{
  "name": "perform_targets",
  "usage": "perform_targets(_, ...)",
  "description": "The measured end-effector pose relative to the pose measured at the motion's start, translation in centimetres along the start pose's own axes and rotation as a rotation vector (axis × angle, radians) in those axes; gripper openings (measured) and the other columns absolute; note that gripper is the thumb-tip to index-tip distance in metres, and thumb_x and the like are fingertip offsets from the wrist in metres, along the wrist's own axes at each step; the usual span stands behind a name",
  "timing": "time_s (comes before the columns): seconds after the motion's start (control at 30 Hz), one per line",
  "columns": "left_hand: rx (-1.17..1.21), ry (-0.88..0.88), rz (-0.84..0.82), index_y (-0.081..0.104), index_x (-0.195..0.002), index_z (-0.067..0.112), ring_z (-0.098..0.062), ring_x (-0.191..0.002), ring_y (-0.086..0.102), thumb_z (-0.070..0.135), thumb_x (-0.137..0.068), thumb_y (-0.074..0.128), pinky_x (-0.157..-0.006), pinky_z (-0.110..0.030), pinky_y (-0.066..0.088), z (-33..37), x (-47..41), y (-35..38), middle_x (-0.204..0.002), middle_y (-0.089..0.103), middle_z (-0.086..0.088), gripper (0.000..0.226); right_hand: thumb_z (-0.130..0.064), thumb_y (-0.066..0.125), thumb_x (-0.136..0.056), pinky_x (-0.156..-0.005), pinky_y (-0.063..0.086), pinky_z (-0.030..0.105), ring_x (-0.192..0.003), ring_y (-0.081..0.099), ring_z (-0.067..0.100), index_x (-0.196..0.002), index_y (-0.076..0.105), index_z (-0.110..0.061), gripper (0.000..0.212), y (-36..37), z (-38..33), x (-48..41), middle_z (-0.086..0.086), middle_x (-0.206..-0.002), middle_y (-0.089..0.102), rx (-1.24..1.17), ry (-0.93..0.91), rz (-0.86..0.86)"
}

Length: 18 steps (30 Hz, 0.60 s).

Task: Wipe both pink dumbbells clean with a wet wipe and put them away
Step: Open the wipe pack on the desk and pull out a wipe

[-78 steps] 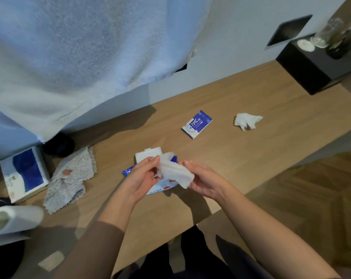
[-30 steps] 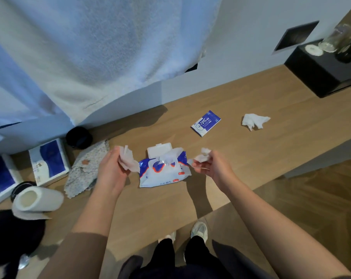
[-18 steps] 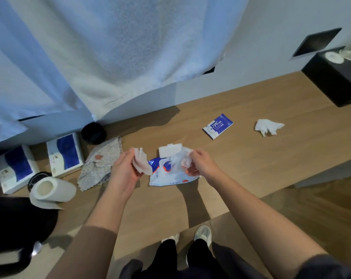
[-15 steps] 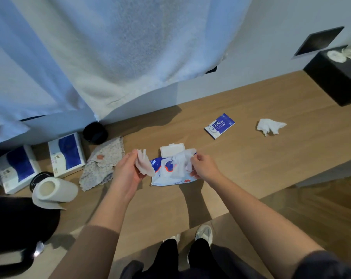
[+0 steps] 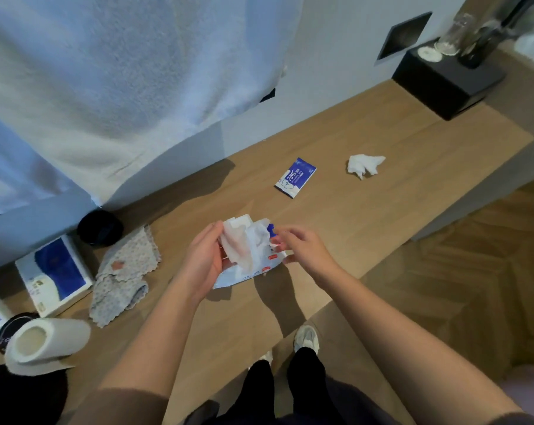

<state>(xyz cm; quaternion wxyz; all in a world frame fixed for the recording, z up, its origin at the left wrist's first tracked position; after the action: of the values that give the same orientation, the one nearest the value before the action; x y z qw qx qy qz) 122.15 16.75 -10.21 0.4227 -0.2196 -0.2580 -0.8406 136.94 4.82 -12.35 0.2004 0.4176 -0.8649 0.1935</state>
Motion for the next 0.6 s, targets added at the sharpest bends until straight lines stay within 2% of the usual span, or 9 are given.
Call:
perform_targets(0.1, -0.030, 0.023, -0.112, 0.054, -0.084, 0.009, -0.011, -0.061, 0.066, 0.016, -0.107, 0.036, -0.053, -0.023, 0.053, 1.1, 0.8, 2.4, -0.074, 0.066, -0.003, 0.030, -0.035, 0.052, -0.100, -0.088, 0.055, 0.039, -0.095, 0.063, 0.021, -0.117, 0.063, -0.009, 0.033, 3.3, 1.3, 1.6, 0.008, -0.108, 0.066, -0.406, 0.203, -0.256)
perform_targets(0.17, -0.073, 0.043, -0.171, 0.049, -0.083, 0.008, -0.009, -0.052, 0.064, 0.013, -0.107, 0.033, -0.047, -0.021, 0.050, 1.5, 1.5, 3.5, -0.060, 0.066, 0.002, 0.030, -0.050, 0.046, -0.100, -0.085, 0.056, 0.037, -0.095, 0.064, 0.021, -0.123, 0.059, -0.012, 0.047, 5.4, 1.9, 2.5, 0.009, -0.109, 0.065, -0.509, 0.285, -0.421)
perform_targets(0.23, -0.136, 0.068, -0.171, 0.049, -0.086, 0.008, -0.009, -0.051, 0.063, 0.015, -0.107, 0.035, -0.047, -0.021, 0.050, 1.9, 1.7, 3.5, -0.058, 0.066, 0.004, 0.027, -0.052, 0.050, -0.096, -0.085, 0.057, 0.035, -0.098, 0.066, 0.021, -0.130, 0.056, -0.011, 0.054, 6.4, 2.0, 2.9, 0.011, -0.116, 0.064, -0.577, 0.293, -0.485)
perform_targets(0.3, -0.217, 0.093, -0.110, 0.052, -0.089, 0.007, -0.010, -0.052, 0.063, 0.017, -0.106, 0.040, -0.046, -0.023, 0.050, 2.2, 1.6, 2.5, -0.061, 0.066, 0.004, 0.023, -0.043, 0.068, -0.087, -0.083, 0.057, 0.035, -0.102, 0.065, 0.023, -0.134, 0.054, -0.007, 0.061, 6.2, 1.3, 3.1, 0.011, -0.118, 0.065, -0.656, 0.243, -0.480)
perform_targets(0.37, -0.342, 0.131, -0.006, 0.055, -0.094, 0.007, -0.013, -0.059, 0.063, 0.018, -0.105, 0.044, -0.047, -0.025, 0.052, 2.4, 1.1, 1.2, -0.073, 0.066, -0.002, 0.019, -0.033, 0.080, -0.075, -0.076, 0.059, 0.033, -0.096, 0.068, 0.021, -0.129, 0.057, -0.004, 0.066, 5.4, 1.0, 3.0, 0.008, -0.109, 0.069, -0.731, 0.195, -0.444)
perform_targets(0.43, -0.455, 0.200, 0.082, 0.056, -0.095, 0.007, -0.017, -0.065, 0.061, 0.017, -0.102, 0.048, -0.047, -0.022, 0.052, 2.6, 0.8, 0.7, -0.081, 0.063, -0.005, 0.015, -0.024, 0.072, -0.081, -0.075, 0.060, 0.032, -0.089, 0.069, 0.018, -0.120, 0.059, -0.006, 0.045, 4.0, 1.2, 2.7, 0.006, -0.099, 0.071, -0.800, 0.171, -0.346)
perform_targets(0.5, -0.522, 0.281, 0.132, 0.057, -0.092, 0.007, -0.015, -0.063, 0.056, 0.016, -0.100, 0.051, -0.046, -0.017, 0.047, 2.6, 0.7, 1.2, -0.075, 0.060, -0.001, 0.013, -0.016, 0.061, -0.092, -0.076, 0.060, 0.032, -0.085, 0.069, 0.018, -0.113, 0.061, -0.007, 0.022, 2.8, 1.4, 2.7, 0.005, -0.095, 0.071, -0.854, 0.152, -0.261)
perform_targets(0.57, -0.537, 0.334, 0.168, 0.056, -0.087, 0.012, -0.012, -0.061, 0.050, 0.017, -0.098, 0.053, -0.053, -0.021, 0.045, 2.5, 0.7, 2.3, -0.071, 0.056, 0.003, 0.013, -0.016, 0.058, -0.096, -0.064, 0.059, 0.029, -0.073, 0.068, 0.016, -0.104, 0.061, -0.009, 0.011, 1.3, 2.0, 2.8, 0.005, -0.088, 0.070, -0.874, 0.142, -0.171)
perform_targets(0.6, -0.528, 0.347, 0.176, 0.056, -0.085, 0.015, -0.011, -0.061, 0.050, 0.019, -0.098, 0.054, -0.057, -0.027, 0.045, 2.2, 0.7, 3.1, -0.070, 0.056, 0.004, 0.014, -0.019, 0.059, -0.096, -0.057, 0.055, 0.027, -0.069, 0.066, 0.016, -0.105, 0.061, -0.007, 0.014, 0.3, 2.6, 2.9, 0.007, -0.086, 0.068, -0.845, 0.143, -0.102)
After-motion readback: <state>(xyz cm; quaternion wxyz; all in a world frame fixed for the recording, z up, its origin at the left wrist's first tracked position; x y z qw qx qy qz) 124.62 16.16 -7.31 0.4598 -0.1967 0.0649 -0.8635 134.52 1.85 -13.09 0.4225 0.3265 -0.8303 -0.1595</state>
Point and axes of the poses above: each hand's wrist, its own x-axis away from the middle knuckle, its own y-axis out of the palm, z = x × y, the point moved 9 cm from there along -x, towards the middle knuckle
